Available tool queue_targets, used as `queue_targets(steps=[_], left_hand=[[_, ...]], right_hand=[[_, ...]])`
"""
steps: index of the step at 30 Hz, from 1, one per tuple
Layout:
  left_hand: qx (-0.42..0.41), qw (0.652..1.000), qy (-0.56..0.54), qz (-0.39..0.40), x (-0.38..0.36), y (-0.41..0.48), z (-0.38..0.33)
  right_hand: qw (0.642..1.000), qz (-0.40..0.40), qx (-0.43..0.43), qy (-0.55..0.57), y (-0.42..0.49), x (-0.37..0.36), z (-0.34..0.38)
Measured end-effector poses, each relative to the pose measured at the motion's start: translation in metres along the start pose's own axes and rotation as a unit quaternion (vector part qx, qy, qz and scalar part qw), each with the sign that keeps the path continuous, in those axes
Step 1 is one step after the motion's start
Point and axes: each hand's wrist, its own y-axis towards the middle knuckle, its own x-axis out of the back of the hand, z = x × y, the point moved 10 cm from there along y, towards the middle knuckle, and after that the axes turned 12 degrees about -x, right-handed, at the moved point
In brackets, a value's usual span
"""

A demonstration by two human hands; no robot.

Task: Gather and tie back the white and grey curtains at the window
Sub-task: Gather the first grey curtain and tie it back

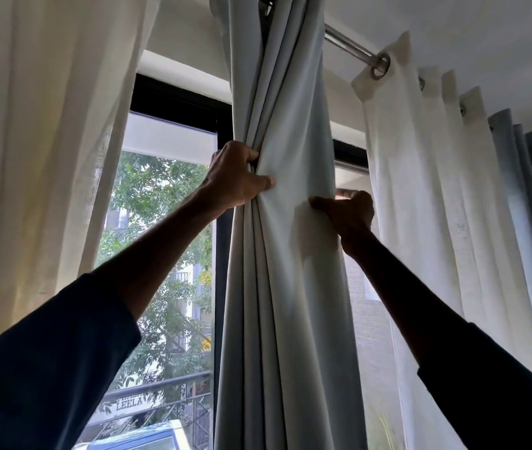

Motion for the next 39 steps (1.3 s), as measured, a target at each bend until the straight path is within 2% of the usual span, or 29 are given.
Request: queue_targets(steps=[3, 6, 9, 11, 13, 15, 17, 19, 22, 25, 30, 34, 35, 37, 39], left_hand=[[-0.009, 0.998, 0.059, 0.013, -0.006, -0.004, -0.005], [-0.022, 0.996, 0.080, 0.029, -0.022, -0.011, -0.010], [-0.024, 0.995, 0.085, 0.041, -0.031, -0.018, -0.013], [-0.044, 0.998, 0.050, 0.013, -0.026, -0.019, -0.018], [-0.064, 0.997, -0.012, -0.047, -0.011, -0.024, -0.024], [-0.048, 0.989, -0.072, -0.116, 0.003, -0.033, -0.018], [0.022, 0.986, -0.110, -0.124, -0.001, -0.040, -0.003], [0.113, 0.982, -0.121, -0.085, -0.016, -0.045, 0.014], [0.175, 0.973, -0.130, -0.073, -0.027, -0.049, 0.022], [0.189, 0.969, -0.152, -0.052, -0.034, -0.047, 0.023], [0.179, 0.979, -0.097, -0.032, -0.038, -0.043, 0.022], [0.167, 0.982, -0.094, -0.001, -0.044, -0.037, 0.011], [0.171, 0.980, -0.102, 0.007, -0.043, -0.038, 0.010], [0.174, 0.977, -0.120, 0.012, -0.041, -0.041, 0.007], [0.176, 0.973, -0.149, 0.014, -0.042, -0.043, 0.013]], right_hand=[[0.981, -0.111, 0.137, -0.075, -0.035, 0.013, 0.034], [0.951, -0.131, 0.261, -0.097, -0.074, 0.002, 0.061], [0.919, -0.113, 0.348, -0.143, -0.098, -0.024, 0.073], [0.906, -0.094, 0.379, -0.161, -0.110, -0.039, 0.078], [0.897, -0.090, 0.405, -0.154, -0.119, -0.045, 0.081], [0.897, -0.073, 0.418, -0.128, -0.125, -0.048, 0.079], [0.908, -0.041, 0.407, -0.095, -0.127, -0.050, 0.073], [0.917, -0.019, 0.393, -0.073, -0.129, -0.049, 0.066], [0.917, 0.017, 0.394, -0.058, -0.137, -0.047, 0.054], [0.916, 0.052, 0.395, -0.054, -0.142, -0.045, 0.039], [0.929, 0.210, 0.302, -0.027, -0.111, -0.046, 0.025], [0.929, 0.227, 0.292, -0.020, -0.085, -0.035, 0.022], [0.936, 0.226, 0.268, -0.019, -0.076, -0.035, 0.017], [0.954, 0.247, 0.168, -0.007, -0.049, -0.041, 0.001], [0.945, 0.322, 0.045, 0.032, -0.037, -0.059, -0.021]])
